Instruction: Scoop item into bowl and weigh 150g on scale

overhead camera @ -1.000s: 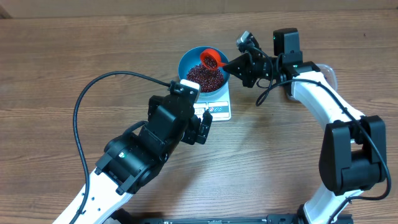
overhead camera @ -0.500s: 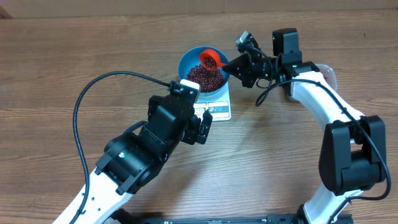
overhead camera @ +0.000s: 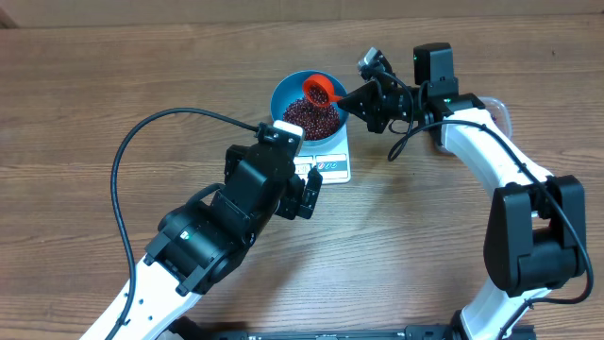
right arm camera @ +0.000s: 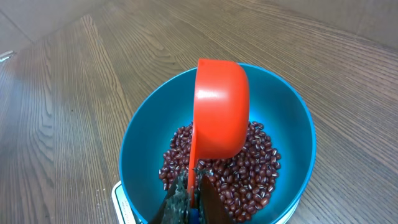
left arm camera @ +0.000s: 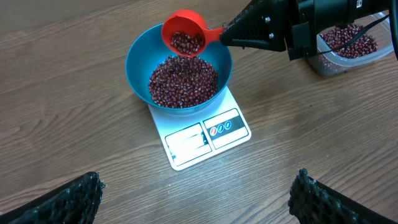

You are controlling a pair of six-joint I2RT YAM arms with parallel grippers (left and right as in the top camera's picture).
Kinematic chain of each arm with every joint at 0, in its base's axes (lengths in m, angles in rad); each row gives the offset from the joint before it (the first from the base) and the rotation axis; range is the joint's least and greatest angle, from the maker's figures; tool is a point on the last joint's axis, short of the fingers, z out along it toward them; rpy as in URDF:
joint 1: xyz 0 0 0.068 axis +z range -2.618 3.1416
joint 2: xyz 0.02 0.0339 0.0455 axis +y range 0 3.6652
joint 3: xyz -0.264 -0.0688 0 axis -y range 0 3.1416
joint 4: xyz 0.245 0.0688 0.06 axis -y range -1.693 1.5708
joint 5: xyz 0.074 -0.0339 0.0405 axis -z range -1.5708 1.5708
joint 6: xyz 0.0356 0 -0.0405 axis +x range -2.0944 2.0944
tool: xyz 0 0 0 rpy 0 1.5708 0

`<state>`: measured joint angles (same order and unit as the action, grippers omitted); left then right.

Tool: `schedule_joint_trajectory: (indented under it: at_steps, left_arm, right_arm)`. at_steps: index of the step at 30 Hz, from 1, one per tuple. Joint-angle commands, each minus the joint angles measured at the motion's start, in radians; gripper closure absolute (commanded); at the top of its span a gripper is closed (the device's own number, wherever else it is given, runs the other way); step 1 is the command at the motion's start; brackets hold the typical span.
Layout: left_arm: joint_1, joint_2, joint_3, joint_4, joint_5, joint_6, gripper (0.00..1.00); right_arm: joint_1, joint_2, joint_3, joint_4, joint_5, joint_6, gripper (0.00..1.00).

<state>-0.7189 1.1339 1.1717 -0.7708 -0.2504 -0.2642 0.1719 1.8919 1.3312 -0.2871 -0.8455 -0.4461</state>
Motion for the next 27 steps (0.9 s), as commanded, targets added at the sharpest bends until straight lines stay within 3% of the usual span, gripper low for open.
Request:
schedule_joint_trajectory:
  at_steps: [1, 27]
  left_arm:
    - [0.007, 0.007, 0.015, 0.003, 0.001, -0.021, 0.01]
    - [0.007, 0.007, 0.015, 0.003, 0.001, -0.021, 0.01]
  right_arm:
    - [0.005, 0.009, 0.003, 0.009, 0.000, -0.008, 0.96]
    - [0.026, 0.009, 0.003, 0.013, 0.048, -0.008, 0.96]
